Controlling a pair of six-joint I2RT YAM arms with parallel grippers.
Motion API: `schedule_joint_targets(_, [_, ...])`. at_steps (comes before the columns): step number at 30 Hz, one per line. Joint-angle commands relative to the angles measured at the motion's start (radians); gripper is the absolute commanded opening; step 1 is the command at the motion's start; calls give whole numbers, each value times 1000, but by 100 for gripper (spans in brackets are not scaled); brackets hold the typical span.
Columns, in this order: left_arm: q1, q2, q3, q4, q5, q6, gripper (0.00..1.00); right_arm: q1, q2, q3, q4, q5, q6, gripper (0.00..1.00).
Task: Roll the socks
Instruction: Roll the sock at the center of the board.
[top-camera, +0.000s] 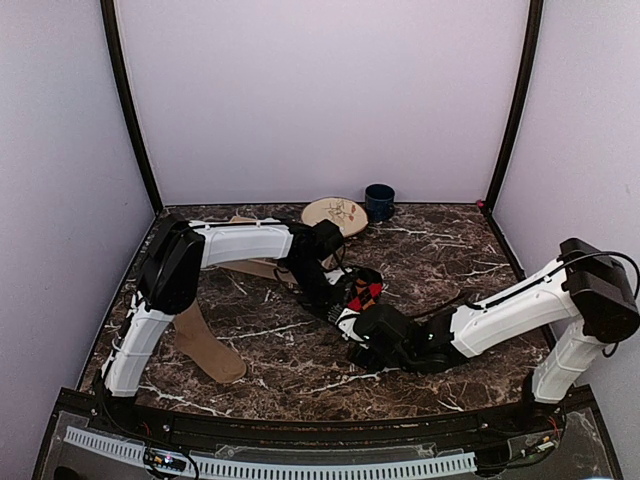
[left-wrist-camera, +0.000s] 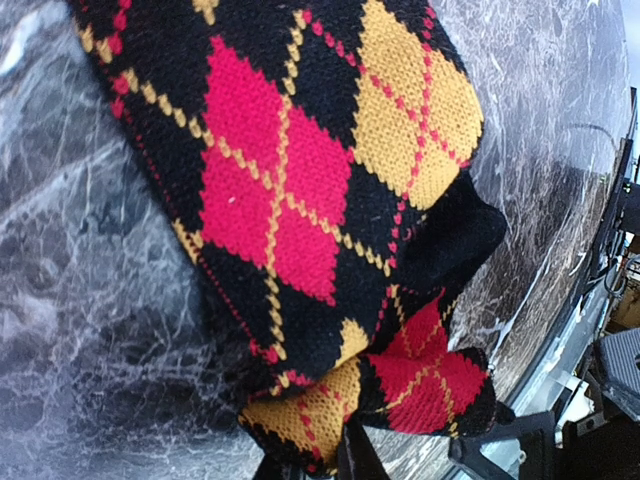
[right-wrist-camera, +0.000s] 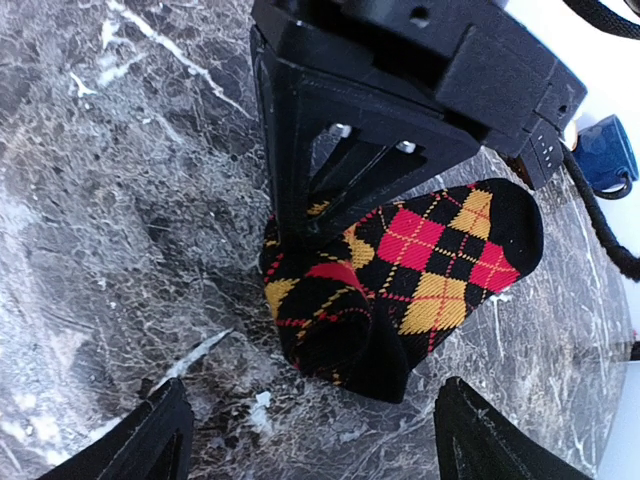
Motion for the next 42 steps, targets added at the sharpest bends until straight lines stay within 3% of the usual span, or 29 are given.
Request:
schedule_joint_targets(1, [3,29,-7,-90,-9,23,12,10,39,49,22,54,-59,82])
schedule_joint_targets(15, [4,29,-11,-106,-6,67,11,35,34,78,7,221,-134,86])
schedule_joint_targets(42, [12,46,10,-118,11,112,10,-24,175,159,-42,-5,-145,88])
